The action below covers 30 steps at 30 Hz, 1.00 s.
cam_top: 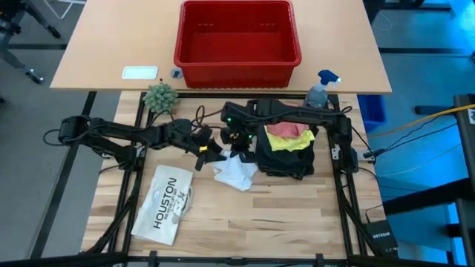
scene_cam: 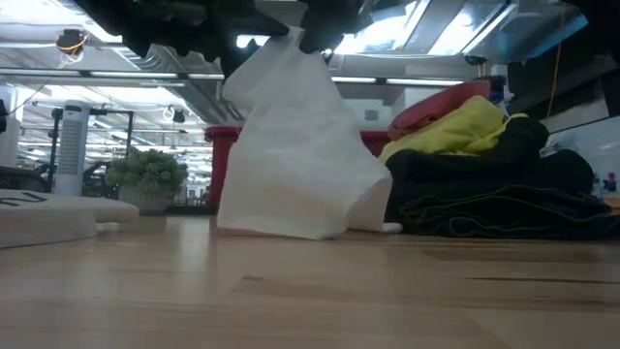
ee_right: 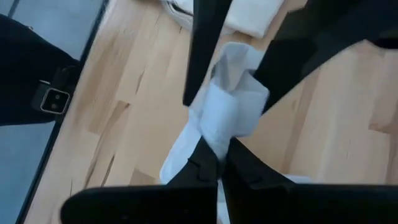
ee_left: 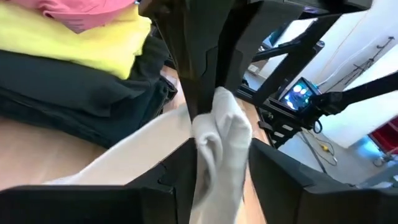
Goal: Fold laundry
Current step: Fold the white panty
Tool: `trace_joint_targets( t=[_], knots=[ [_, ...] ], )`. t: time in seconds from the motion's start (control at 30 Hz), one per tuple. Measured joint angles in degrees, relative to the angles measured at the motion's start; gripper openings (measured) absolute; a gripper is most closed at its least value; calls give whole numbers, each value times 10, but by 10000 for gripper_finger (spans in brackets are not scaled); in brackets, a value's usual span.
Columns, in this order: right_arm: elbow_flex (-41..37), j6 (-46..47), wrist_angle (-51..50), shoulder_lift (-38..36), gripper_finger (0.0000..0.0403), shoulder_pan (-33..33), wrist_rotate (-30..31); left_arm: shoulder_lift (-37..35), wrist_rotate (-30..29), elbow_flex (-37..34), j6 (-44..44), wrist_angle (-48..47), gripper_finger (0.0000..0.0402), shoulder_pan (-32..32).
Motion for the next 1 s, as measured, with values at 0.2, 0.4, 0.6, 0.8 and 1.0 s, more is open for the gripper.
trace_joint_targets(
  t=[0.2,0.4,0.6,0.8,1.0],
  knots=[
    [0,1,12,0,0,-4,-10,0,-16,0,7,1,128,0],
    [0,2,11,0,6,-3,22,0,-17,1,11,-3,17,1],
    [0,2,-6,-2,55,-8,61,-8,-36,67,71,-149,5,5],
    [0,2,-44,-16,138,-33,70,-23,-83,178,185,-411,3,24],
    [0,25,-30,-65,179,-66,105,-42,-139,304,275,-579,2,49]
  ],
)
